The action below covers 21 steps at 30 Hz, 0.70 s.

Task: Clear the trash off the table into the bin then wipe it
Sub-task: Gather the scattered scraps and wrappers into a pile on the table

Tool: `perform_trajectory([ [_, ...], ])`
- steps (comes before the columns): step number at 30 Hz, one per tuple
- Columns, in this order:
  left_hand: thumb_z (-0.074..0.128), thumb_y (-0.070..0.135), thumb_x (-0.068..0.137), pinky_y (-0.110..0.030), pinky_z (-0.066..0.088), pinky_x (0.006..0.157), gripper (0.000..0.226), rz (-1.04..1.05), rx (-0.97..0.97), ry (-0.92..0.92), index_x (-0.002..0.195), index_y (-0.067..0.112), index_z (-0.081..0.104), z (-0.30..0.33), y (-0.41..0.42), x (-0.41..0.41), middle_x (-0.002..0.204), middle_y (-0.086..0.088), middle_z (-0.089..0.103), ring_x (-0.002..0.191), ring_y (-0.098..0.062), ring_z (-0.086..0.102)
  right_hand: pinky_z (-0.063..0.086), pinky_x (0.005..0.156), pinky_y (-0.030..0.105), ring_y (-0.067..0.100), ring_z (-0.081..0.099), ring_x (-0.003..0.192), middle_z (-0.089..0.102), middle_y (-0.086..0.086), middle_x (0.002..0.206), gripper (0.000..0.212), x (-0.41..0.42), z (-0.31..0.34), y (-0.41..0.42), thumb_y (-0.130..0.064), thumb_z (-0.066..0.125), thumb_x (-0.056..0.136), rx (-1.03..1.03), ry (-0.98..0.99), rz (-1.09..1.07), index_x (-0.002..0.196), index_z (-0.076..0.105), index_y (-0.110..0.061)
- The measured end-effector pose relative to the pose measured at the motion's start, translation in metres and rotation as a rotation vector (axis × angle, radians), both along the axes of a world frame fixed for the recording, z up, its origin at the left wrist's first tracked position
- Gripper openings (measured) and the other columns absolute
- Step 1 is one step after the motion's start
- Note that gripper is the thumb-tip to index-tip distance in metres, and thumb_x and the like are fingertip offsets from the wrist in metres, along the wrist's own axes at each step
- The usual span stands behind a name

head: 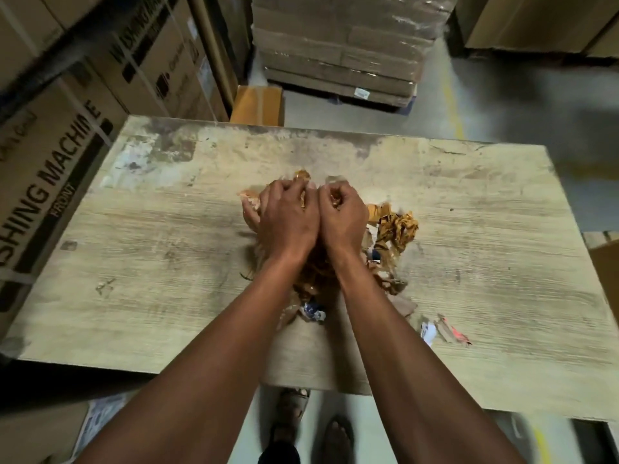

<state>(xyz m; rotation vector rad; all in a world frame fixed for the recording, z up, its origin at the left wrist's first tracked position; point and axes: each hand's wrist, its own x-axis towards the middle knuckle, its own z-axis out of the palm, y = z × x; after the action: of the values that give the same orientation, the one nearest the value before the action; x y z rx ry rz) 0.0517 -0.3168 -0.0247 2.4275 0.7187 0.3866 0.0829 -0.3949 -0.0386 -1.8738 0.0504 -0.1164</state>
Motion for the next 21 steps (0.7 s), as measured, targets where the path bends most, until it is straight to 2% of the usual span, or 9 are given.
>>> perform_trajectory([
  [3,0.039,0.054,0.112,-0.055,0.018,0.129,0.043,-0.071,-0.012,0.066,0.137,0.032,0.068,-0.028,0.008,-0.004,0.150,0.004,0.059,0.145,-0.022,0.046,0.060,0.094,0.037,0.011,0.058,0.113,0.049,0.000,0.154,0.035,0.000,-0.024,-0.002,-0.029,0.064,0.103,-0.188,-0.042,0.058,0.137,0.058,-0.020],
  [5,0.041,0.052,0.112,-0.054,0.026,0.125,0.043,-0.084,0.000,0.049,0.135,0.029,0.069,-0.044,0.010,-0.003,0.151,0.002,0.059,0.142,-0.025,0.048,0.051,0.111,0.047,0.020,0.055,0.134,0.044,0.002,0.166,0.044,0.001,-0.040,-0.002,-0.037,0.050,0.105,-0.341,-0.079,0.113,0.145,0.058,-0.021],
  [7,0.045,0.048,0.110,-0.054,0.033,0.120,0.037,-0.088,0.013,0.011,0.129,0.028,0.071,-0.058,0.008,-0.003,0.144,0.002,0.063,0.135,-0.025,0.052,0.032,0.127,0.054,0.028,0.042,0.153,0.047,0.006,0.166,0.059,-0.001,-0.053,-0.004,-0.047,0.031,0.104,-0.480,-0.041,0.161,0.149,0.060,-0.021],
  [9,0.048,0.042,0.106,-0.051,0.039,0.114,0.033,-0.101,0.019,-0.040,0.122,0.027,0.072,-0.068,0.007,-0.004,0.135,0.003,0.065,0.127,-0.024,0.055,0.034,0.124,0.051,0.031,0.048,0.146,0.056,0.011,0.157,0.065,-0.003,-0.060,-0.006,-0.047,0.025,0.104,-0.516,-0.009,0.178,0.149,0.059,-0.016],
  [11,0.049,0.037,0.104,-0.047,0.041,0.109,0.029,-0.115,0.033,-0.071,0.119,0.027,0.072,-0.075,0.007,-0.001,0.130,0.004,0.065,0.122,-0.022,0.056,0.043,0.111,0.048,0.031,0.059,0.126,0.065,0.012,0.138,0.061,-0.001,-0.067,-0.006,-0.042,0.028,0.106,-0.517,-0.024,0.166,0.146,0.061,-0.011],
  [13,0.051,0.033,0.105,-0.045,0.040,0.108,0.025,-0.140,0.068,-0.061,0.120,0.027,0.070,-0.078,0.009,0.001,0.131,0.003,0.064,0.122,-0.022,0.056,0.046,0.105,0.048,0.031,0.060,0.119,0.065,0.012,0.131,0.054,0.001,-0.071,-0.005,-0.037,0.032,0.107,-0.529,-0.046,0.165,0.144,0.060,-0.009],
  [15,0.052,0.031,0.106,-0.046,0.038,0.112,0.025,-0.164,0.085,-0.022,0.126,0.028,0.067,-0.078,0.010,0.003,0.137,0.001,0.061,0.128,-0.023,0.054,0.049,0.103,0.050,0.030,0.059,0.119,0.059,0.012,0.137,0.046,0.004,-0.075,-0.004,-0.029,0.040,0.109,-0.537,-0.070,0.151,0.148,0.054,-0.011],
  [17,0.050,0.034,0.108,-0.051,0.033,0.121,0.030,-0.167,0.071,0.051,0.135,0.028,0.061,-0.075,0.010,0.002,0.153,-0.001,0.051,0.145,-0.026,0.044,0.051,0.103,0.051,0.031,0.058,0.123,0.050,0.013,0.147,0.045,0.003,-0.073,-0.004,-0.022,0.046,0.110,-0.520,-0.078,0.138,0.154,0.045,-0.013],
  [21,0.045,0.044,0.111,-0.061,0.019,0.130,0.043,-0.204,0.072,0.197,0.152,0.030,0.048,-0.065,0.014,0.003,0.174,-0.002,0.023,0.163,-0.031,0.015,0.040,0.119,0.053,0.029,0.041,0.142,0.040,0.011,0.158,0.056,0.008,-0.063,-0.010,-0.027,0.048,0.112,-0.414,0.047,0.231,0.165,0.029,-0.020],
])
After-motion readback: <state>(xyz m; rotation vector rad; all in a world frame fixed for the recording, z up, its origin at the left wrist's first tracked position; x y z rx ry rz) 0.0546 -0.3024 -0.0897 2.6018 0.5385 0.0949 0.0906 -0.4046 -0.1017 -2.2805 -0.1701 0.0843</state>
